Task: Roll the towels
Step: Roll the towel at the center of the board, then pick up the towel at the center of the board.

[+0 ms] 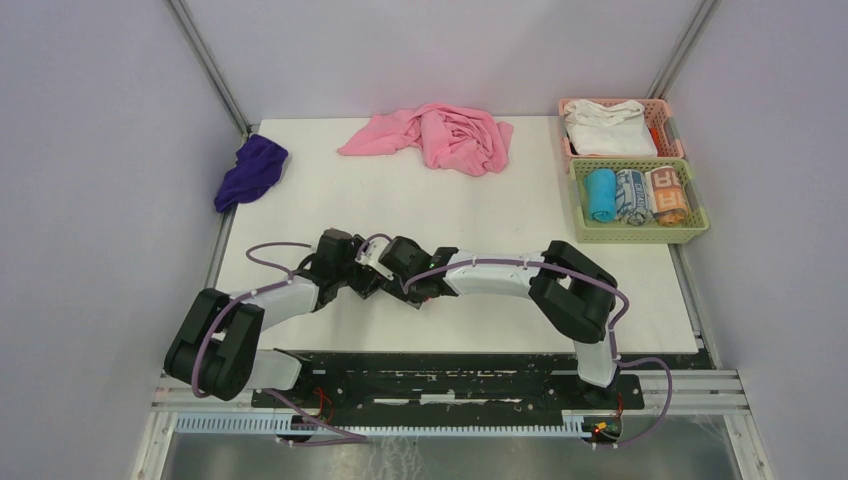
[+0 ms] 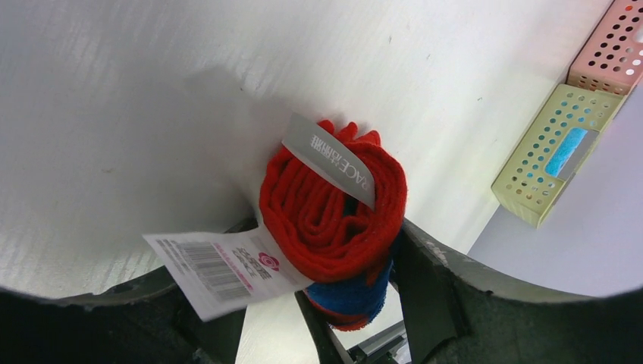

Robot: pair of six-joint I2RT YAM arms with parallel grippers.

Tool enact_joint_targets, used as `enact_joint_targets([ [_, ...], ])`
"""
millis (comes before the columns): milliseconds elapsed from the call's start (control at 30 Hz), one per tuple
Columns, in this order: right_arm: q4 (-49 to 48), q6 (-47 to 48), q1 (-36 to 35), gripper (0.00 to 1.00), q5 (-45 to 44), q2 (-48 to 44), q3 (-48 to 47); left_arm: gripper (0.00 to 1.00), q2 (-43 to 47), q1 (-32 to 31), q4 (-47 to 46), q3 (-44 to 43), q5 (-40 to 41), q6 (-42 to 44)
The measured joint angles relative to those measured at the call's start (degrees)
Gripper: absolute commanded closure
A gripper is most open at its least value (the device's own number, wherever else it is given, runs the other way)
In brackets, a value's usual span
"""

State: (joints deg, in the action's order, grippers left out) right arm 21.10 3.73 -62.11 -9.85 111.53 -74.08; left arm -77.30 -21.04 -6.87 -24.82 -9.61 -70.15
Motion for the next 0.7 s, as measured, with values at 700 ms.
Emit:
enact_joint_targets([
  [700,3.04,-3.72,4.59,0.40,8.09,1.88,-2.75,0.35,-4.63,0.02,-6.51,-0.13,-2.73,-0.22],
])
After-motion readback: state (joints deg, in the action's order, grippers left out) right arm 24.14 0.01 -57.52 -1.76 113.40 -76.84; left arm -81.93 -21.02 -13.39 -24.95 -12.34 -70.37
